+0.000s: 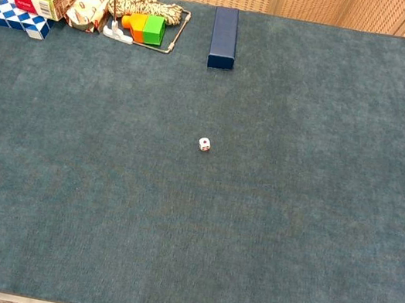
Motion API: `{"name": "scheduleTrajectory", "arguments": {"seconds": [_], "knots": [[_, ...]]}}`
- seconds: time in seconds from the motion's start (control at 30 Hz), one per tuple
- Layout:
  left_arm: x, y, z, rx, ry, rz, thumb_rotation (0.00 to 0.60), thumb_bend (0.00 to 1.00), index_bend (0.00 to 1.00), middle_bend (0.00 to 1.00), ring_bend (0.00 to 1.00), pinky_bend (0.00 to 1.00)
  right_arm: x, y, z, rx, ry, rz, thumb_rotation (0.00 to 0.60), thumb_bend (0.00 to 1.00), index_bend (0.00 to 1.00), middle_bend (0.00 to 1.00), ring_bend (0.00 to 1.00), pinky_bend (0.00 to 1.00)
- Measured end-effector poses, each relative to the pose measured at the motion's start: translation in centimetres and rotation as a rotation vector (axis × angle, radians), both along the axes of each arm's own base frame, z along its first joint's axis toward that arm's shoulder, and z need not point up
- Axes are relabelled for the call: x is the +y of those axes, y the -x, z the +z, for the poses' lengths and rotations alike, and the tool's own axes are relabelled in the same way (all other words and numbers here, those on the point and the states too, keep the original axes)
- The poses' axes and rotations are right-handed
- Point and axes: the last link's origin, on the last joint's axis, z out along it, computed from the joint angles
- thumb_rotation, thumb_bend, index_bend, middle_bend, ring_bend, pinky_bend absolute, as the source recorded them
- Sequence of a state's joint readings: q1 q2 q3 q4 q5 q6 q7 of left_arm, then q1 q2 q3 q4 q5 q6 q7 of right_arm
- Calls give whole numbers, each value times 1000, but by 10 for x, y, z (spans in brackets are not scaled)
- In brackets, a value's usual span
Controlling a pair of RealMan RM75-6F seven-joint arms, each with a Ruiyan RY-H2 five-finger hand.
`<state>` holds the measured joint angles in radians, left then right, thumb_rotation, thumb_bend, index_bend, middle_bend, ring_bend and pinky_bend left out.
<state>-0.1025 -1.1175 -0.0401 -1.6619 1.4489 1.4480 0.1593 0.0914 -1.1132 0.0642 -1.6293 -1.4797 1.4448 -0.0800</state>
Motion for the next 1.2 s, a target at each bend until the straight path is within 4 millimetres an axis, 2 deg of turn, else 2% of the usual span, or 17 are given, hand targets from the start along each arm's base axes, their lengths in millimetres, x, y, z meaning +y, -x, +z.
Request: {"name": "scheduleTrajectory", "arguments": {"seconds": [0.27,0.5,0.6,0.67,0.73,0.83,0.93,1.0,1.1,1.2], "knots": [[-1,0,0,-7,1,1,600,174,108,114,122,63,-3,-4,1,-16,-10,17,600,373,293,350,326,410],[-4,0,1,-9,1,3,600,174,108,114,122,63,-11,-16,-2,-95,-76,74,600,374,293,372,335,410],[-4,0,1,-10,0,-1,600,174,108,114,123,63,-19,-28,-5,-87,-137,122,600,376,293,416,393,443],[-5,0,1,-11,1,-1,600,174,108,114,123,63,-24,-34,-8,-72,-171,150,600,393,293,462,470,525],[-5,0,2,-13,0,-2,600,174,108,114,122,63,-30,-43,-12,-57,-216,181,600,444,293,527,563,640],[-5,-1,2,-14,0,-3,600,174,108,114,122,63,-38,-56,-21,-29,-290,227,600,598,293,693,710,832],[-5,-2,1,-13,4,-6,600,174,108,114,123,63,-46,-68,-31,8,-371,271,600,753,293,802,828,950],[-5,-3,1,-14,6,-11,600,174,108,114,123,63,-51,-77,-40,39,-426,300,600,854,283,872,897,994],[-5,-5,0,-14,11,-18,600,174,108,114,123,63,-58,-89,-52,80,-504,334,600,965,257,967,972,1000],[-6,-7,0,-17,14,-24,600,174,108,114,124,63,-62,-96,-66,117,-583,340,600,1000,249,1000,1000,1000]]}}
